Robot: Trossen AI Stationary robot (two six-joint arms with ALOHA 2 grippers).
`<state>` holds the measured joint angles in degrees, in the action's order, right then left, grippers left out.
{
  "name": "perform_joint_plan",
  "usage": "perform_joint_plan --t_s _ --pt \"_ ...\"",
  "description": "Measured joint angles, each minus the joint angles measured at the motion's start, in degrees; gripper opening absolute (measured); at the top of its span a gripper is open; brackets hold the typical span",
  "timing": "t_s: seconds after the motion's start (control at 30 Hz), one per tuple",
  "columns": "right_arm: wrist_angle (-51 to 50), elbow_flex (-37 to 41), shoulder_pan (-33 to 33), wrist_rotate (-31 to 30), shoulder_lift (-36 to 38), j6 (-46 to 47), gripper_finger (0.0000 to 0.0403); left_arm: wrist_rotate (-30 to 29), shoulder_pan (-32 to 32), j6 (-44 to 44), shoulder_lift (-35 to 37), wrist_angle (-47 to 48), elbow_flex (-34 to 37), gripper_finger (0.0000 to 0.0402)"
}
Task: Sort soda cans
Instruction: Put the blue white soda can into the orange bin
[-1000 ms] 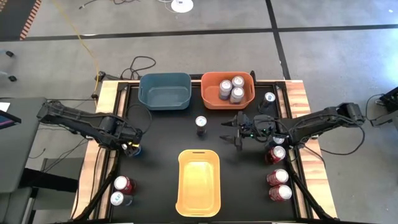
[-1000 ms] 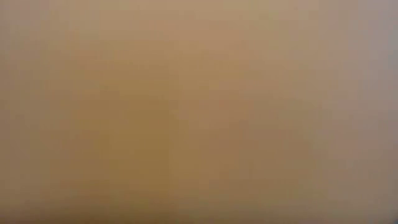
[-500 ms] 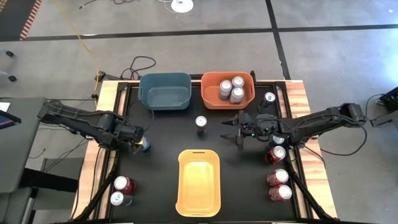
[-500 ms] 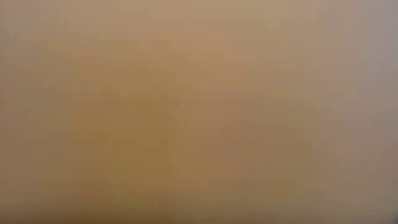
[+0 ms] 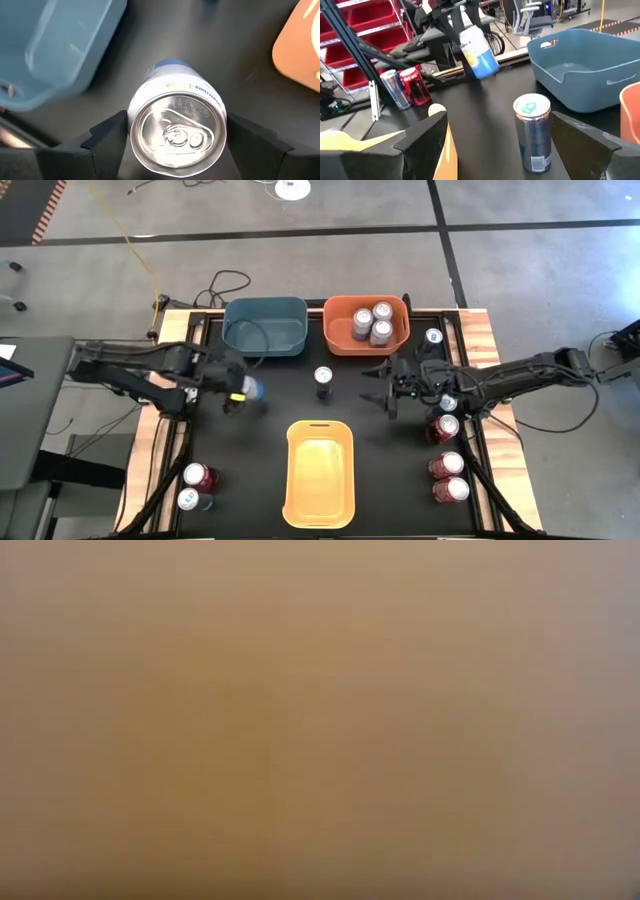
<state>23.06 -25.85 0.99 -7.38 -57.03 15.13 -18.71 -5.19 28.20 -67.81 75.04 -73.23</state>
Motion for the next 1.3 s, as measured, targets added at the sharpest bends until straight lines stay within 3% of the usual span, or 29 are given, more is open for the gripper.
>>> perform_joint_plan --t_s 0.23,0.53,0.8,0.93,1.3 --pt "-1.9 0.0 0.0 0.0 1.7 -0.6 0.0349 0.7 5.1 -15.2 -12.0 -4.8 -12.5 0.0294" --pt "-16.4 -4.5 0.1 -2.4 4.2 -1.0 0.0339 5.7 9.8 -29.4 -24.9 -8.5 -27.4 0.0293" --pt "-23.3 -5.3 0.1 -6.3 7.6 -1.5 0.0336 11.9 11.8 -37.2 -33.9 -15.1 -32.5 0.0293" --pt "-24.6 -5.3 1.1 -6.3 9.0 -1.2 0.0335 12.2 12.0 -38.8 -36.7 -14.9 -33.7 0.0293" --pt "-27.2 -4.9 2.7 -7.7 7.3 0.0 0.0335 12.5 12.0 -37.9 -37.2 -13.7 -34.3 0.0293"
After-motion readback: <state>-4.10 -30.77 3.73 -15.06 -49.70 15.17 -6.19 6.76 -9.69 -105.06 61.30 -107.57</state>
